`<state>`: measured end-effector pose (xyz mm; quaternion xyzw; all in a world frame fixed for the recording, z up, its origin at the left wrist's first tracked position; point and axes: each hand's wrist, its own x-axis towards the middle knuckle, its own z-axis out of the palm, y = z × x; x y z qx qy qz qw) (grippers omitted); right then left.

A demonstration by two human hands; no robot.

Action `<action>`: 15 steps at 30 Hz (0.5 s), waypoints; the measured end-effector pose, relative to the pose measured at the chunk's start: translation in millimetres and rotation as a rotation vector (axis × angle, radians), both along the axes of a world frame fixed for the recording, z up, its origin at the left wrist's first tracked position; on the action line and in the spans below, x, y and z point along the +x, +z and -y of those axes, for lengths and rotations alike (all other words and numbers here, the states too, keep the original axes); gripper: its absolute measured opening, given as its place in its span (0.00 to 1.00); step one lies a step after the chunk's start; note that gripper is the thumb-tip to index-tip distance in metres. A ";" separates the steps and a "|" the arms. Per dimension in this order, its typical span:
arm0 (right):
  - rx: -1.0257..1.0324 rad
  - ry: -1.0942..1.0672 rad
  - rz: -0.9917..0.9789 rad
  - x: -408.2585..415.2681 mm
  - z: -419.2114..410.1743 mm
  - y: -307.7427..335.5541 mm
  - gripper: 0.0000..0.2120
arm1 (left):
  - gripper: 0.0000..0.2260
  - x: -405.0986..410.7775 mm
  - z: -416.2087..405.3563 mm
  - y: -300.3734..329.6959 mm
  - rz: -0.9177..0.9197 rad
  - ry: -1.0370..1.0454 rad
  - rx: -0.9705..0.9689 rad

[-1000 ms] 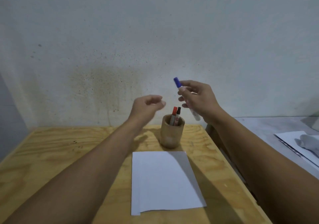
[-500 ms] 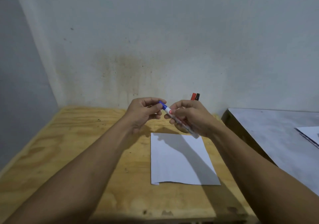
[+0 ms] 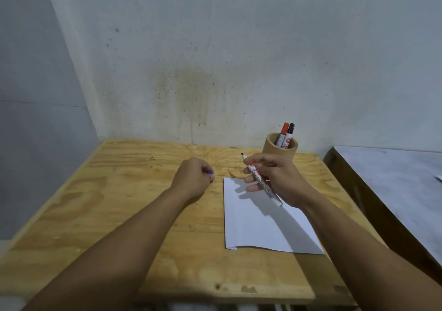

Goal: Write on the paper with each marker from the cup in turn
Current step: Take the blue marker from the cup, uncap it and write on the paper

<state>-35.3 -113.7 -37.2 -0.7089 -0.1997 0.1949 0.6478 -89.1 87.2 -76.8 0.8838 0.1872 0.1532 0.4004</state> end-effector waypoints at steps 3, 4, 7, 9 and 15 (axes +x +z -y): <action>0.143 0.047 -0.153 2.6 2.7 -1.9 0.17 | 0.04 0.6 0.1 -6.3 -0.009 -0.027 0.121; 0.168 0.050 -0.155 3.3 2.9 -3.6 0.17 | 0.05 1.3 0.4 -6.3 -0.005 -0.033 0.139; 0.179 0.060 -0.106 5.3 3.4 -9.5 0.18 | 0.12 2.0 -0.5 -8.6 -0.014 -0.060 0.150; 0.170 0.051 -0.064 6.0 2.3 -13.9 0.16 | 0.24 -0.7 -1.4 -12.5 0.027 -0.056 0.165; 0.060 -0.116 0.024 5.2 -16.8 -22.3 0.09 | 0.14 -23.3 12.9 -18.0 0.329 -0.174 0.334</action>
